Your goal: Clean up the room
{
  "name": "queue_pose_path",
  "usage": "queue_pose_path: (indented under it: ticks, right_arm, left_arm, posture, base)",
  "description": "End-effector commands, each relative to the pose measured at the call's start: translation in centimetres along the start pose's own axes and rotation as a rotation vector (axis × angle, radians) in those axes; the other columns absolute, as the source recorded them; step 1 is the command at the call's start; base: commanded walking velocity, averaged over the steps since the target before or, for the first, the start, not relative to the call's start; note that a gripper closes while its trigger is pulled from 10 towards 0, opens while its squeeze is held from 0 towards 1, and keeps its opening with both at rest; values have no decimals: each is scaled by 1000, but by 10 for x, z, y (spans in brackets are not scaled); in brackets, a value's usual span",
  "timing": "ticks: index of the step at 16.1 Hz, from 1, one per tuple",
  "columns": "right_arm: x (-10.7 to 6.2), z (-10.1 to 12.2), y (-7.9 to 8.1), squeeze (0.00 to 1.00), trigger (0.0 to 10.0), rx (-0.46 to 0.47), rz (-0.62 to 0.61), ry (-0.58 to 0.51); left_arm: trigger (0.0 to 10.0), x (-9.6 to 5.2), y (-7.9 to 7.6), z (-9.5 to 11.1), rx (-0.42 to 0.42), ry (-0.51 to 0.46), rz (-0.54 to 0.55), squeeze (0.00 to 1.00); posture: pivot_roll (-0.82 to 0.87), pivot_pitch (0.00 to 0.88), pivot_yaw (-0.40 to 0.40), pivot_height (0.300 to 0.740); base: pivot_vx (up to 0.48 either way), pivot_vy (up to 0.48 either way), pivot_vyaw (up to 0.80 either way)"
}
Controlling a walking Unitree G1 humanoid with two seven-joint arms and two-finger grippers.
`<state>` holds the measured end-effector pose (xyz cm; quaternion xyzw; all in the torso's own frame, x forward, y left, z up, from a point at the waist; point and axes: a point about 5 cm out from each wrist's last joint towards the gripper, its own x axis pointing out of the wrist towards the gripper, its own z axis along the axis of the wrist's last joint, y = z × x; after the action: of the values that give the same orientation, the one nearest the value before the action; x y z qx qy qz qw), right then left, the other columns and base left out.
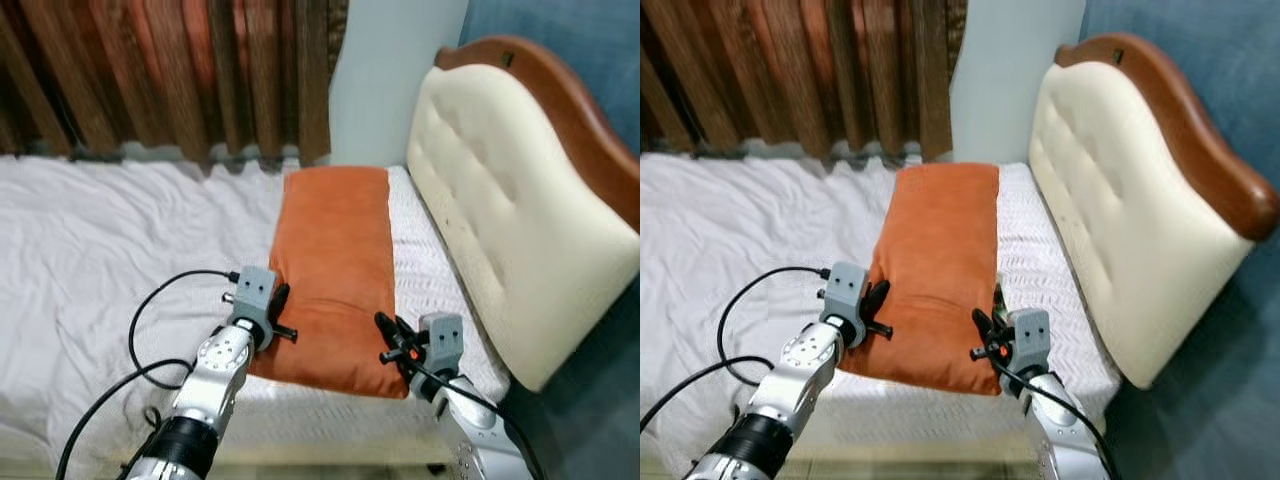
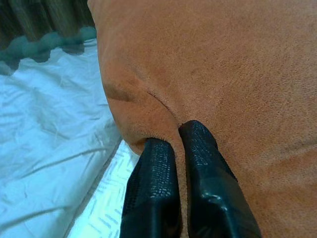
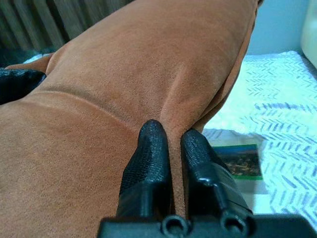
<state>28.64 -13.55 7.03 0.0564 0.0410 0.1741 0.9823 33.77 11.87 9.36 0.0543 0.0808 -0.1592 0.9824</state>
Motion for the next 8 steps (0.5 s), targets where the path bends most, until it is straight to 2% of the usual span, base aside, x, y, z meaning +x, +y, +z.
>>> queue_pose_path:
  ticks: [1, 8]
  right_arm:
    - [-13, 5, -29, 0, 10000, -22, -112, -17]
    - [-12, 4, -29, 0, 10000, -20, -109, -13]
  left_arm:
    - [10000, -1, 20, 16, 34, -58, 82, 0]
    - [10000, 0, 19, 16, 21, -61, 69, 0]
  posture:
    - [-46, 0, -33, 740]
    - [-45, 0, -31, 740]
  base:
    - [480, 0, 0]
    - [480, 0, 0]
